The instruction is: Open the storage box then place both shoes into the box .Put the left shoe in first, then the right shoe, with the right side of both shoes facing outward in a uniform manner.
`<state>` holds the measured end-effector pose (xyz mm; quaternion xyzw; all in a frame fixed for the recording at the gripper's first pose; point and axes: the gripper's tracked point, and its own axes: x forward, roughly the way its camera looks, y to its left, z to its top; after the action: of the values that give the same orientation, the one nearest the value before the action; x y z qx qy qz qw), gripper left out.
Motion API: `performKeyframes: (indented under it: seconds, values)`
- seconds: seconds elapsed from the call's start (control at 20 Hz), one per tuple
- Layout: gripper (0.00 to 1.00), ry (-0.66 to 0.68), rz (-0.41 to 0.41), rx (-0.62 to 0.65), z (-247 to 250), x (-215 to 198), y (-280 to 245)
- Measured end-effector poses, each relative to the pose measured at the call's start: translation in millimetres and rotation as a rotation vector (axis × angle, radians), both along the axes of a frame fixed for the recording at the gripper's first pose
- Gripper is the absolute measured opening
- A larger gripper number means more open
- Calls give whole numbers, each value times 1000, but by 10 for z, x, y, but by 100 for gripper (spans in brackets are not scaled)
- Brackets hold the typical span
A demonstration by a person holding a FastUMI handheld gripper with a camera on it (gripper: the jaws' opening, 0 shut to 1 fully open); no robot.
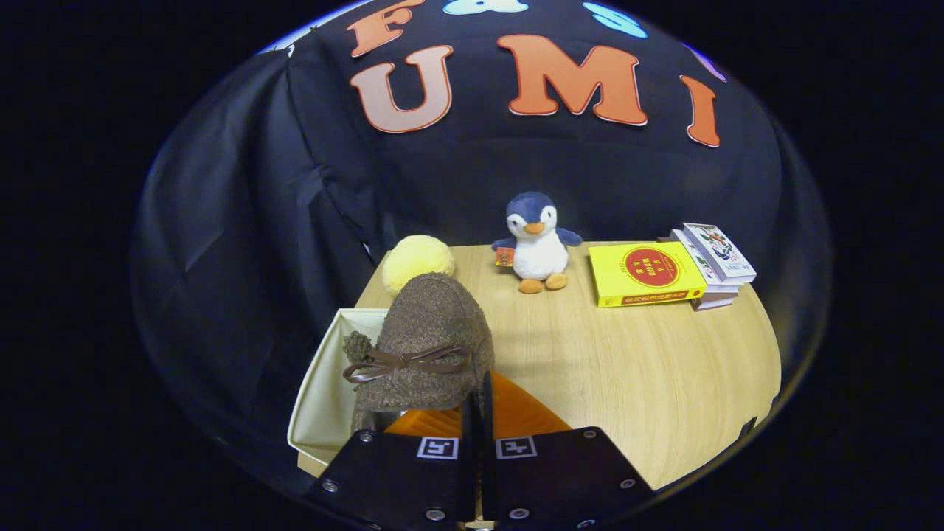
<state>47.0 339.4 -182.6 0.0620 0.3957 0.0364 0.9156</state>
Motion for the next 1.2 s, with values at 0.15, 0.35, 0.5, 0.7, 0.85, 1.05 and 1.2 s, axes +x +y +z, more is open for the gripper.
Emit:
performKeyframes:
  seconds: [0.15,0.35,0.5,0.7,0.85,1.05,1.2]
  values:
    - [4,16,55,-1,-50,-5,232]
    - [4,59,88,-16,-251,-6,444]
    - [4,115,92,-35,-451,-35,543]
    - [6,160,98,-82,-642,-36,598]
    - [14,205,102,-89,-765,-92,689]
    - [25,195,136,-57,-717,-84,794]
    - [30,145,145,-32,-536,-41,752]
